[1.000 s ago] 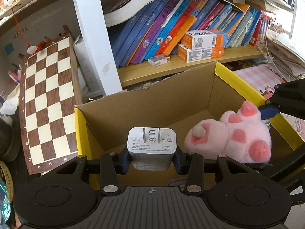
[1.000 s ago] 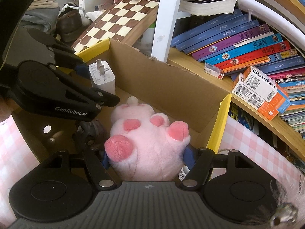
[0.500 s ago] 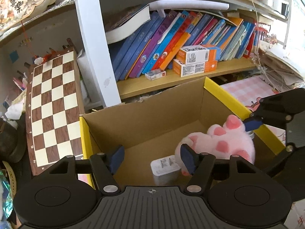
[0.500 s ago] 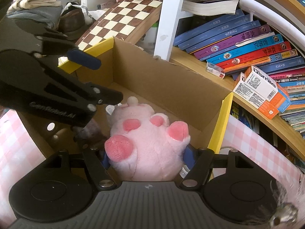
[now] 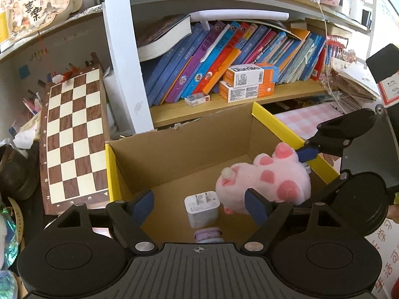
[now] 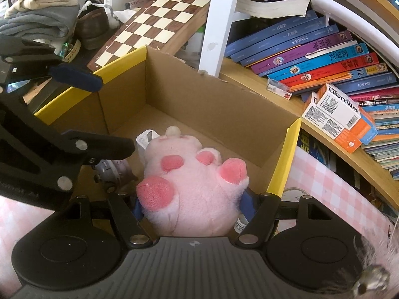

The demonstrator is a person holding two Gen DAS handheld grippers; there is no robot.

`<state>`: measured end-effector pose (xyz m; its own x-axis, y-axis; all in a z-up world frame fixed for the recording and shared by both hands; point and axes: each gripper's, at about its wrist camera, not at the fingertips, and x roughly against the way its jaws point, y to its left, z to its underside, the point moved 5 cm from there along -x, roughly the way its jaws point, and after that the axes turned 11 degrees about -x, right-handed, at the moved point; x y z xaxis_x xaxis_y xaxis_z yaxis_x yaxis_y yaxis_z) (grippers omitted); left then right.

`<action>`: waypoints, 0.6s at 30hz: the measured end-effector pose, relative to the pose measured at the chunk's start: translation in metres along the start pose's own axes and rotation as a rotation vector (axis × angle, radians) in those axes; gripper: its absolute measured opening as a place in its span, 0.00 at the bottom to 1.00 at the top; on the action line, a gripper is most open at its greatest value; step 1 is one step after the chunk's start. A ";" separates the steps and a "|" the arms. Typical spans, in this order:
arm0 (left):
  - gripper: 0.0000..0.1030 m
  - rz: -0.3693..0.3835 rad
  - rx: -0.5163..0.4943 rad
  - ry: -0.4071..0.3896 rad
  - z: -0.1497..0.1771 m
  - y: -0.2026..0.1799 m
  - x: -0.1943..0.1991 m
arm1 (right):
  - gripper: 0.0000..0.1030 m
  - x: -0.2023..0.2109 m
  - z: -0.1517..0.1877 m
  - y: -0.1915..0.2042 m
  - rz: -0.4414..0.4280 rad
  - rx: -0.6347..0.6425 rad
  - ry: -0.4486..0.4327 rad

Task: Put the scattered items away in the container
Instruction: 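Lower the pink plush pig into the box and open the right gripper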

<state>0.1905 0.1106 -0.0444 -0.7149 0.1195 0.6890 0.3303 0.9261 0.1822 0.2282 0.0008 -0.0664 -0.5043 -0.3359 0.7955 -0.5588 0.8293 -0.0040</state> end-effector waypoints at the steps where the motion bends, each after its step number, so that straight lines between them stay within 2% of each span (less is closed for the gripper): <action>1: 0.80 0.000 0.002 0.000 0.000 0.000 0.001 | 0.67 0.000 0.000 0.000 0.001 0.000 0.000; 18: 0.80 0.011 0.010 -0.007 0.001 0.001 0.000 | 0.68 -0.005 -0.001 -0.002 0.045 0.007 0.012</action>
<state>0.1901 0.1122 -0.0452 -0.7154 0.1324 0.6861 0.3320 0.9284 0.1670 0.2323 0.0011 -0.0699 -0.5212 -0.2935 0.8014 -0.5408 0.8400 -0.0441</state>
